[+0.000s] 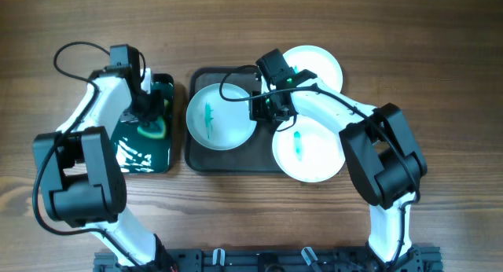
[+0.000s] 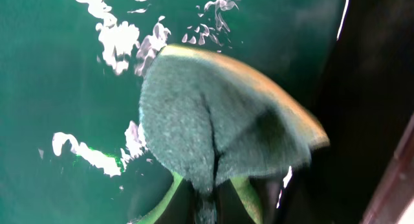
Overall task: Clean dirty plates on tray and stack at the side
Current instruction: 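Grasp the green-yellow sponge with the left gripper and lift it, then grip the left plate rim with the right gripper, bring sponge over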
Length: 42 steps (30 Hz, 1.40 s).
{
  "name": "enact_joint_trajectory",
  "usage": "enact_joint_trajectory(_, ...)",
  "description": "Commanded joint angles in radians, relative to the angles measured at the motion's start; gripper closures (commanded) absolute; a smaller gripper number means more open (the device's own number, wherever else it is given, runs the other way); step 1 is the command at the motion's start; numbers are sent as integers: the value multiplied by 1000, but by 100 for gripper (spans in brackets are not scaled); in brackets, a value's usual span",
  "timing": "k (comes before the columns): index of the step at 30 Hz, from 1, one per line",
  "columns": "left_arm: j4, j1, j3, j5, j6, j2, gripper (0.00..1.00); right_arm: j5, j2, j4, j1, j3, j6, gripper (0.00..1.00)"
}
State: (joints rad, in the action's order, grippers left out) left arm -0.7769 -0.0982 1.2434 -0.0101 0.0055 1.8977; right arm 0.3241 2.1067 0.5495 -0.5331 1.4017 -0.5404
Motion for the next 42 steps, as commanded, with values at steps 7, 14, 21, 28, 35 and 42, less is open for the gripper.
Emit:
enact_joint_trajectory(7, -193, 148, 205, -278, -284, -128, 96, 119, 31, 42, 37, 4, 43, 96)
enact_joint_trajectory(14, -105, 365, 175, -163, -442, 35, 96, 122, 31, 57, 47, 4, 39, 96)
enact_joint_trajectory(21, -148, 370, 164, -28, -524, 112, 96, 122, 31, 76, 85, -1, 29, 96)
enact_joint_trajectory(28, 11, 391, 2, -95, -541, 113, 96, 122, 31, 76, 85, -2, 21, 96)
enact_joint_trajectory(35, 164, 489, -48, -384, -348, 113, 96, 122, 31, 77, 85, -2, 29, 96)
enact_joint_trajectory(42, 227, 422, -3, -211, -439, 113, 96, 122, 31, 80, 85, -2, 35, 96)
